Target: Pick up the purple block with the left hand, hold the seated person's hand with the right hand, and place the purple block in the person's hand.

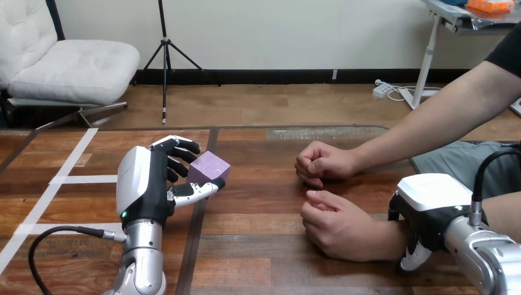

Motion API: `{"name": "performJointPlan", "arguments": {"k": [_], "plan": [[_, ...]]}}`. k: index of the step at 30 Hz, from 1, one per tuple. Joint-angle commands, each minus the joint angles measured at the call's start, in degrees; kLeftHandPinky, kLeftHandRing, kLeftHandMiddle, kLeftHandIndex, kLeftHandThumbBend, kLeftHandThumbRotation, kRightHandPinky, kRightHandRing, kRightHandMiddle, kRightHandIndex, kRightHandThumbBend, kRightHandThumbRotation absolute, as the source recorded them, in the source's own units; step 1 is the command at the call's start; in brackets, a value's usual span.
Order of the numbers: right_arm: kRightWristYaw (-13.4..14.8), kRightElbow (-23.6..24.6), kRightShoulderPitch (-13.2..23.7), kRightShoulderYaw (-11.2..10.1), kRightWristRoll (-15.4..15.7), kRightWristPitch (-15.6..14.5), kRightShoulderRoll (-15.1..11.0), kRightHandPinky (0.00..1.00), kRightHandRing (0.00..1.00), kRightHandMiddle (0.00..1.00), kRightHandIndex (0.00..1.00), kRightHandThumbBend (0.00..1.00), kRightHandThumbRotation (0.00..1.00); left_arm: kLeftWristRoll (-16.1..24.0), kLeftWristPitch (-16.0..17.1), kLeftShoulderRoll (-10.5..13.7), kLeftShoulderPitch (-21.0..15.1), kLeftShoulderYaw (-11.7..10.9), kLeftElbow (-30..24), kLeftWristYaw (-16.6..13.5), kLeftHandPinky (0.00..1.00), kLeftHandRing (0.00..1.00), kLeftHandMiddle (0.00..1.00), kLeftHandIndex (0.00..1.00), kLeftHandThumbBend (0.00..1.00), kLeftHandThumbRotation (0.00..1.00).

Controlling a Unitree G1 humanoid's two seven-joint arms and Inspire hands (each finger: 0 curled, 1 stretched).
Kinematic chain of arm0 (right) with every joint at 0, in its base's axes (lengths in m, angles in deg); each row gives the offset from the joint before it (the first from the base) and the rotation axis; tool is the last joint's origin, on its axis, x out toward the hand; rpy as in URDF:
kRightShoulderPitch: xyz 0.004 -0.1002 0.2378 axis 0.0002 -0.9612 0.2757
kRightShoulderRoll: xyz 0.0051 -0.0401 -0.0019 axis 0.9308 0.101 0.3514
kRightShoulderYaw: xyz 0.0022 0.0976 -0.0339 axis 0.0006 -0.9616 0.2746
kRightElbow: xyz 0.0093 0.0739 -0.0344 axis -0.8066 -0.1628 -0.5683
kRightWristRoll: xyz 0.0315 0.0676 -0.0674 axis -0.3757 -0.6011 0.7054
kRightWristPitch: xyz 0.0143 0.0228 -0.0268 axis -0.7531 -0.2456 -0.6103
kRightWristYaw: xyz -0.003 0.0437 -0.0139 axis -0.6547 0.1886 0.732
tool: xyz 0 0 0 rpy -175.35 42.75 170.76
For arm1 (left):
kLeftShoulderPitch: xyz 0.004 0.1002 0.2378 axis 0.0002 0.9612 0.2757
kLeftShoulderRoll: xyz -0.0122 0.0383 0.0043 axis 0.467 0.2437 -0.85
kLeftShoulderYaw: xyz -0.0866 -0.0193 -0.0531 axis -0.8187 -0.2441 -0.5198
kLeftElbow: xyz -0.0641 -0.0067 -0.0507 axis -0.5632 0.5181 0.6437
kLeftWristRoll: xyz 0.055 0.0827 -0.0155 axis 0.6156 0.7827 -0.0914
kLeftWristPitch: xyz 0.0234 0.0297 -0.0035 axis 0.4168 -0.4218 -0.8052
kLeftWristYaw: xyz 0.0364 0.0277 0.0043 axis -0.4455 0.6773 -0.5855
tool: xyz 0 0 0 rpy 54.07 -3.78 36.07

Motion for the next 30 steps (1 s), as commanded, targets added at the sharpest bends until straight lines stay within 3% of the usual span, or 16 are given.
{"name": "performJointPlan", "arguments": {"k": [1, 14, 24, 30], "plan": [[-0.5, 5.0, 1.4, -2.7, 0.1, -1.4, -1.2, 0.3, 0.4, 0.49, 0.58, 0.72, 0.0, 0.1, 1.3, 0.8, -1.6, -0.3, -3.0, -0.6, 0.43, 0.47, 0.53, 0.56, 0.68, 0.0], [-0.7, 9.1, 1.0, -4.0, -1.6, -1.3, -1.4, 0.29, 0.38, 0.47, 0.55, 0.74, 0.0, 0.2, 1.7, 0.7, -1.6, -0.2, -3.2, -0.6, 0.43, 0.48, 0.53, 0.56, 0.68, 0.0], [-2.6, 12.2, 1.2, -4.3, -1.0, -2.2, -1.4, 0.3, 0.39, 0.47, 0.54, 0.75, 0.0, 0.7, 1.2, 0.6, -1.6, 0.0, -3.7, -0.8, 0.43, 0.47, 0.53, 0.56, 0.68, 0.0], [-2.2, 13.8, 1.0, -4.7, -1.3, -1.9, -1.2, 0.27, 0.35, 0.43, 0.54, 0.76, 0.0, 0.9, 1.4, 0.6, -1.4, -0.1, -3.9, -0.8, 0.43, 0.47, 0.53, 0.56, 0.68, 0.0]]}}
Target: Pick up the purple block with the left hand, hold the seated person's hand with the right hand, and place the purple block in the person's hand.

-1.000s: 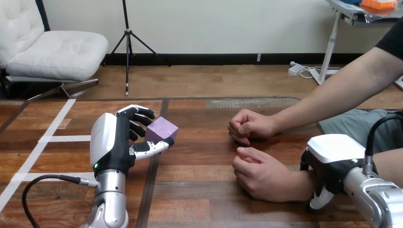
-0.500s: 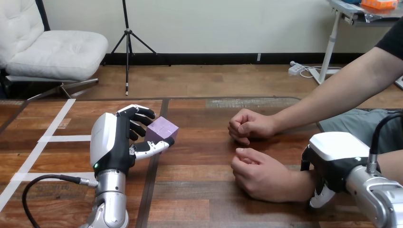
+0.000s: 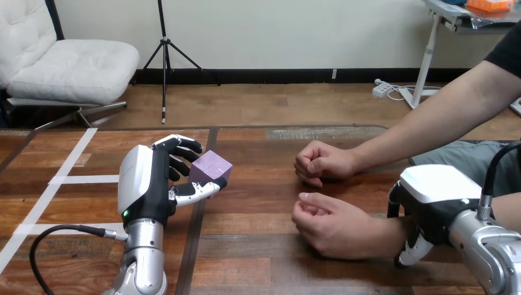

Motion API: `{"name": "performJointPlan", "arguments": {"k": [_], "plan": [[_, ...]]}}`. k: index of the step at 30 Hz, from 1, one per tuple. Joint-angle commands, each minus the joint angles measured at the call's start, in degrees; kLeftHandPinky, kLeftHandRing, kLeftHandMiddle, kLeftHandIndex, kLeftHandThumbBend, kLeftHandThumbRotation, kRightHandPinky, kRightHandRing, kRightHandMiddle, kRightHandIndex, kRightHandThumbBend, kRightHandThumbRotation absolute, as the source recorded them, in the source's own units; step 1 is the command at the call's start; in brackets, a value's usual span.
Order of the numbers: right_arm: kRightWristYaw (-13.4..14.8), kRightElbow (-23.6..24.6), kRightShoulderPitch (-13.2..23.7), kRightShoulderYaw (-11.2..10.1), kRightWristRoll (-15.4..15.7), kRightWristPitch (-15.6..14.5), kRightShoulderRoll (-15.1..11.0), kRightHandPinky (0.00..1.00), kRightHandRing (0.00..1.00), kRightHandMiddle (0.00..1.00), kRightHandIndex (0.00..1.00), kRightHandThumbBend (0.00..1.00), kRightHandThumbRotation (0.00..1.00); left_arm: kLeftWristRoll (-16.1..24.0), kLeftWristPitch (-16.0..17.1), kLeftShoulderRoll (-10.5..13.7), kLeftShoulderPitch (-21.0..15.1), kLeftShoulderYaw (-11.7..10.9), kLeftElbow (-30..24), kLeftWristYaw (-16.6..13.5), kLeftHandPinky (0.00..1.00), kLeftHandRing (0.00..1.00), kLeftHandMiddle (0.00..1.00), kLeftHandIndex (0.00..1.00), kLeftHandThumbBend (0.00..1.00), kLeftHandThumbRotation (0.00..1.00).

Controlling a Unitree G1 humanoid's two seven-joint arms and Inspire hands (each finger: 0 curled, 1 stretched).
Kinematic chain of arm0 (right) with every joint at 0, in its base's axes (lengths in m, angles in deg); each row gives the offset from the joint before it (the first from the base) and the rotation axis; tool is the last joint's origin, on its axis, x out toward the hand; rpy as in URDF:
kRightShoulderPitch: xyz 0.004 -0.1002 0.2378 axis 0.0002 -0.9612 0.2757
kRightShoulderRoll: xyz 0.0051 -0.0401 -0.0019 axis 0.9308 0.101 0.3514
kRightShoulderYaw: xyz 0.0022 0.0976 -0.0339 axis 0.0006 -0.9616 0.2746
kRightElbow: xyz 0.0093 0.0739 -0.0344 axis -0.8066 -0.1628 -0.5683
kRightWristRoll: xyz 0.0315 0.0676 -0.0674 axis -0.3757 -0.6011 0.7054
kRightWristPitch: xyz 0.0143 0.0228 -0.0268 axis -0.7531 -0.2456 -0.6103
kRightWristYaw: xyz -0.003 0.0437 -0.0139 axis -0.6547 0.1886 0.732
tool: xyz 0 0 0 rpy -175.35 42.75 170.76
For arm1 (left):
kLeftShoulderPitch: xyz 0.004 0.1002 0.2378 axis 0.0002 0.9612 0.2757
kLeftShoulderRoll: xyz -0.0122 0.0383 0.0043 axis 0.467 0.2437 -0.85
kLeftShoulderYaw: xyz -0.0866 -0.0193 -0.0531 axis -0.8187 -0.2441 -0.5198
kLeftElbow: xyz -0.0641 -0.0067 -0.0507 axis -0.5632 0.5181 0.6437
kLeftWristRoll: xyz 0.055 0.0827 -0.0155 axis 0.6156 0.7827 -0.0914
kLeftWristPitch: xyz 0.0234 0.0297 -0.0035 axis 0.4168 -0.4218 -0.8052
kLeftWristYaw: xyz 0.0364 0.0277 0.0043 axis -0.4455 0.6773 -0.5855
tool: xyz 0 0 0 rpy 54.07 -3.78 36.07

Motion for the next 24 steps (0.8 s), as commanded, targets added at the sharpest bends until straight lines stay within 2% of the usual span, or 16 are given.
{"name": "performJointPlan", "arguments": {"k": [1, 10, 24], "plan": [[1.0, 6.2, 2.5, -3.0, 0.0, 0.4, -0.8, 0.26, 0.34, 0.43, 0.53, 0.77, 0.0, 0.2, 1.2, 0.6, -1.4, -0.1, -3.4, -0.8, 0.43, 0.47, 0.53, 0.56, 0.68, 0.0], [2.0, 8.2, 2.3, -3.9, -1.3, 1.0, -0.3, 0.2, 0.28, 0.37, 0.52, 0.79, 0.0, 0.8, 1.5, 0.7, -1.1, 0.2, -3.8, -1.2, 0.43, 0.47, 0.53, 0.56, 0.68, 0.0], [1.9, 10.4, 2.6, -3.8, -0.8, 2.7, 0.0, 0.17, 0.23, 0.33, 0.51, 0.79, 0.0, 1.3, 1.6, 0.7, -0.6, 0.3, -4.6, -1.1, 0.41, 0.46, 0.52, 0.56, 0.68, 0.0]]}}
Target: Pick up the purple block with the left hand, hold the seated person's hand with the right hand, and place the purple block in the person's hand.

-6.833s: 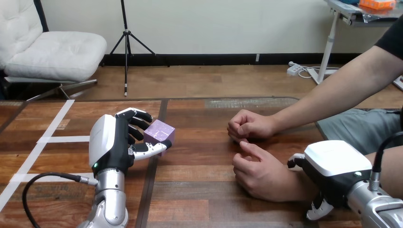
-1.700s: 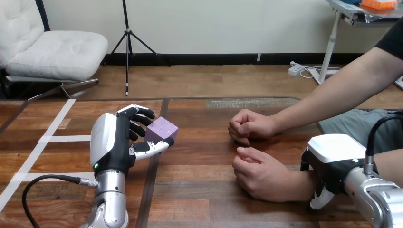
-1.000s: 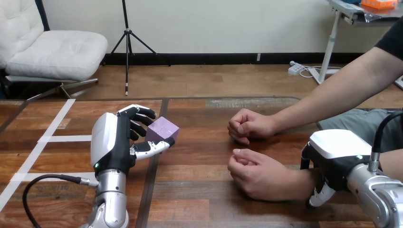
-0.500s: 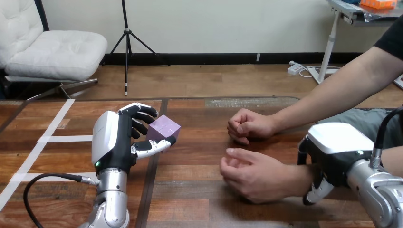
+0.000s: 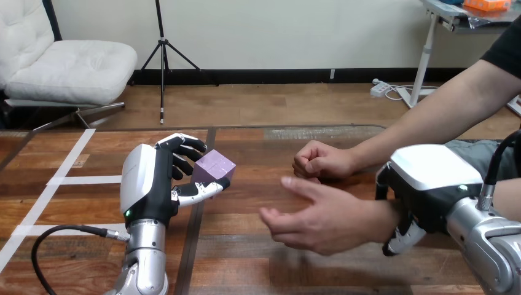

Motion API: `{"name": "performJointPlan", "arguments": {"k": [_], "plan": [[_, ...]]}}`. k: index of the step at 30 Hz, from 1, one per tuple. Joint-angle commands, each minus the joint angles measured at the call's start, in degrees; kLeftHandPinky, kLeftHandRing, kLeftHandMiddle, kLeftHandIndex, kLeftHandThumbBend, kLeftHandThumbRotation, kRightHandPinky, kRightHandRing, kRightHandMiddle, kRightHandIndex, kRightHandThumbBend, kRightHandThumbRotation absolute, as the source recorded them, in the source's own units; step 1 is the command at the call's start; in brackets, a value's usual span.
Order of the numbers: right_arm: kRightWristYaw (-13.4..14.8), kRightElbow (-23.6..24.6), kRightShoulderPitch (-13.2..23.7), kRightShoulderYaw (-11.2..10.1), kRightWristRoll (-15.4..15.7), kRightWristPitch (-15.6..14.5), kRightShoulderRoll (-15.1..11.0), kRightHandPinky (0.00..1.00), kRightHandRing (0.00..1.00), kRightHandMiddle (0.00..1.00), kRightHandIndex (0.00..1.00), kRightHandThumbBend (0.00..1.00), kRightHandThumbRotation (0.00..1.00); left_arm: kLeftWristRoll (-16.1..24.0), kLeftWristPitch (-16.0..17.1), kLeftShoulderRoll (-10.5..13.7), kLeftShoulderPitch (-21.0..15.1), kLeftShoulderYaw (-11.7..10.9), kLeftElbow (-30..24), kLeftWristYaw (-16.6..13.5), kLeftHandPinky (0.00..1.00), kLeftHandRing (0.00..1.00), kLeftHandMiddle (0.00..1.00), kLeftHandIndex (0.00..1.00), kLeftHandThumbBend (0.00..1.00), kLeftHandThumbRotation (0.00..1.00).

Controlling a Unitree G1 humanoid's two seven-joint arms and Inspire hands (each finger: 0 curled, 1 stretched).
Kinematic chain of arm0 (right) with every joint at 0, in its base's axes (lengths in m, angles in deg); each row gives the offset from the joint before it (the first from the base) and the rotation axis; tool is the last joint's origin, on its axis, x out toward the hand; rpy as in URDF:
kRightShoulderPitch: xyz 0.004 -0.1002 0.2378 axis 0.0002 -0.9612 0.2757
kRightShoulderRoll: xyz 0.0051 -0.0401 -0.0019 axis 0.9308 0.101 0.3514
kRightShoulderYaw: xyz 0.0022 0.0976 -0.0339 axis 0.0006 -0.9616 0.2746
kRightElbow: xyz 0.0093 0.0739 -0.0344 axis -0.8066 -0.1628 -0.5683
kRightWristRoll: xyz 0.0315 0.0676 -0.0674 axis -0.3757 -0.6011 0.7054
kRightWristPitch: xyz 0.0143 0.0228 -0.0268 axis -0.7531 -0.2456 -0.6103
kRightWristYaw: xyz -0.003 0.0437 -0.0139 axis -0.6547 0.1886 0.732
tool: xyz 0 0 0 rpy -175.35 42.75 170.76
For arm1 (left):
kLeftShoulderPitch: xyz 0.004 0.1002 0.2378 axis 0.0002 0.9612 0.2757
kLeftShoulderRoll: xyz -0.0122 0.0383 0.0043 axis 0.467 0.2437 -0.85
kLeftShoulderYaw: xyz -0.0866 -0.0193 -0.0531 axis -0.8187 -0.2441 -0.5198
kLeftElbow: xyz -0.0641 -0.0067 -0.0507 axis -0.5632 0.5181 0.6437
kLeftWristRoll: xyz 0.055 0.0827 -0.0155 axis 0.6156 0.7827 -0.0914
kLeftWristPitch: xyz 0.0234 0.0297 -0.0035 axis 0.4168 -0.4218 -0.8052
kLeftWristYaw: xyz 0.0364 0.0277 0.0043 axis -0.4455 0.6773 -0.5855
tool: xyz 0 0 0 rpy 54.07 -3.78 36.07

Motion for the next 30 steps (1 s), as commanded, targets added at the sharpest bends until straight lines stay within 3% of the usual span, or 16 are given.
{"name": "performJointPlan", "arguments": {"k": [1, 9, 24, 30], "plan": [[2.2, 3.3, 2.9, -2.0, 0.1, 1.0, 0.0, 0.17, 0.23, 0.33, 0.51, 0.79, 0.0, 0.2, 1.4, 0.7, -1.4, 0.0, -3.1, -0.6, 0.41, 0.46, 0.52, 0.56, 0.68, 0.0], [4.9, 2.8, 2.9, -1.9, -0.6, 3.5, 0.4, 0.17, 0.24, 0.33, 0.51, 0.81, 0.0, 0.3, 1.8, 0.6, -0.9, 0.2, -3.7, -0.3, 0.4, 0.45, 0.52, 0.56, 0.68, 0.0], [4.4, 1.3, 4.8, -0.4, 0.1, 4.5, 1.4, 0.17, 0.23, 0.33, 0.51, 0.8, 0.0, 0.3, 3.2, 0.3, 0.9, 0.2, -6.6, 0.1, 0.38, 0.44, 0.51, 0.56, 0.68, 0.0], [4.8, 0.9, 5.2, 0.2, 0.5, 5.2, 1.7, 0.23, 0.29, 0.37, 0.52, 0.79, 0.0, 0.4, 3.6, 0.2, 1.8, 0.2, -8.3, 0.2, 0.38, 0.43, 0.51, 0.55, 0.69, 0.0]]}}
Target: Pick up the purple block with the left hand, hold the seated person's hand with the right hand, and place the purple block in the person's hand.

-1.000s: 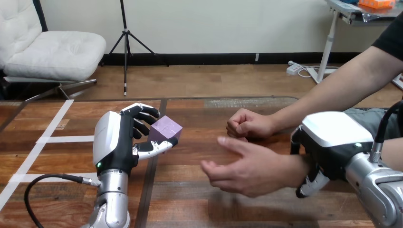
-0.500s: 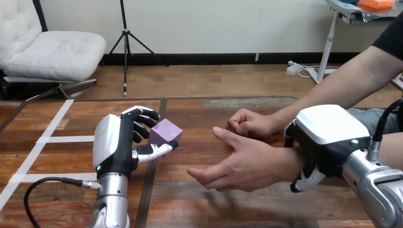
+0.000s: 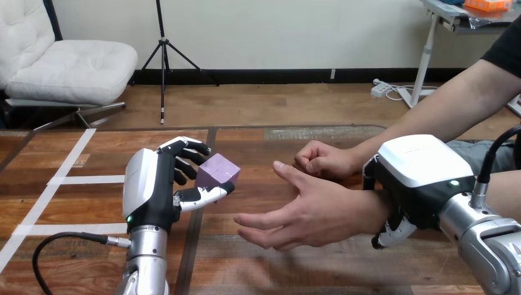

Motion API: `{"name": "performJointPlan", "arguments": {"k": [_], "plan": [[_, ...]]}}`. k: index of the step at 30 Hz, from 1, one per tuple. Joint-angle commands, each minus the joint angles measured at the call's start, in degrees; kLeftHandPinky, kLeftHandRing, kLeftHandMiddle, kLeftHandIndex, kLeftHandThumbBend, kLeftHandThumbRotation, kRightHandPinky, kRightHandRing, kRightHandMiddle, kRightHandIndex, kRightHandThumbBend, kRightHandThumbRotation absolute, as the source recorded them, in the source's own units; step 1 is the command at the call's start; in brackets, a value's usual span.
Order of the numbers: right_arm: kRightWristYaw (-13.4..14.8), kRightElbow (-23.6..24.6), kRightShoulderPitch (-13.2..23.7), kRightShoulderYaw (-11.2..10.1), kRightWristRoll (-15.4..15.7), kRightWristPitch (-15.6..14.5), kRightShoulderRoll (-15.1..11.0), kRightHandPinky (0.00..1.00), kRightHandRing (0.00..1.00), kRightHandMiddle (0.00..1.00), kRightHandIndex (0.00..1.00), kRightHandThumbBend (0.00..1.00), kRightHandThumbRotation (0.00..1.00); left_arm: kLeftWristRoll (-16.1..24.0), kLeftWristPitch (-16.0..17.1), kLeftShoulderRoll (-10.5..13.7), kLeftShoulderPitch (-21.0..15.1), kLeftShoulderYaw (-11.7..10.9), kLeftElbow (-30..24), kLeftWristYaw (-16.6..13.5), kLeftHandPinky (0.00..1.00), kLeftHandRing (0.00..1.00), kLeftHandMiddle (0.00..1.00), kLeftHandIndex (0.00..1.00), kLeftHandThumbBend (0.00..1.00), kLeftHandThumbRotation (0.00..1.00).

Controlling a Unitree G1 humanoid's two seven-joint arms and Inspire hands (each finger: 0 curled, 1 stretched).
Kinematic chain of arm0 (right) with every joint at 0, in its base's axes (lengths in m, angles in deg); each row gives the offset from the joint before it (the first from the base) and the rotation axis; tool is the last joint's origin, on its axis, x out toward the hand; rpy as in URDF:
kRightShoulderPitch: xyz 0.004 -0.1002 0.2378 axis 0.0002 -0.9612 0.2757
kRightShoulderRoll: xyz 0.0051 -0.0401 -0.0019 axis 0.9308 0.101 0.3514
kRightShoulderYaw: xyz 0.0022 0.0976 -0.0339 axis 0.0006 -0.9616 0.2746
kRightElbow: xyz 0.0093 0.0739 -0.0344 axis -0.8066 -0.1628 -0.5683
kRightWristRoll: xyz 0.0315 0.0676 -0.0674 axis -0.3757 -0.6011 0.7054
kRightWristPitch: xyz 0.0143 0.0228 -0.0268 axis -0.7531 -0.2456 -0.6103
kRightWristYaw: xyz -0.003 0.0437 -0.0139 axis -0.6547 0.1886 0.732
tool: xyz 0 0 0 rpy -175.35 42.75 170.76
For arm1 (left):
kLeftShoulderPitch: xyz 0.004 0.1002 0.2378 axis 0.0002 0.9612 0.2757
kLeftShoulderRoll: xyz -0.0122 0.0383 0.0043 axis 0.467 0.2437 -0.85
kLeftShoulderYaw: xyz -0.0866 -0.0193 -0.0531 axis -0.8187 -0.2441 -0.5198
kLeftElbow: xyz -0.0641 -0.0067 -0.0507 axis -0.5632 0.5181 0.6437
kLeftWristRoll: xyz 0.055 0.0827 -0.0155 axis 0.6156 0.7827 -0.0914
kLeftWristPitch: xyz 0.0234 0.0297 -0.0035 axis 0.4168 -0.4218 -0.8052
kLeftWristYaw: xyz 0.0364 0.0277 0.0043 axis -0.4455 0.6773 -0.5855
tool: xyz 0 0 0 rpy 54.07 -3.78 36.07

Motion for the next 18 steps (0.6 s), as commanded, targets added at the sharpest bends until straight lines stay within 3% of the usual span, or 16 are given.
{"name": "performJointPlan", "arguments": {"k": [1, 18], "plan": [[1.5, 0.3, 5.1, 0.3, 0.6, 0.6, 1.4, 0.23, 0.29, 0.37, 0.52, 0.79, 0.0, 0.3, 1.6, 0.2, -1.1, 0.2, -4.8, 0.1, 0.37, 0.43, 0.51, 0.55, 0.69, 0.0], [3.3, -0.9, 6.1, 1.4, 0.5, 3.8, 2.3, 0.2, 0.26, 0.35, 0.49, 0.78, 0.0, 0.5, 2.7, 0.3, 1.4, 0.0, -9.2, 1.0, 0.37, 0.43, 0.51, 0.55, 0.69, 0.0]]}}
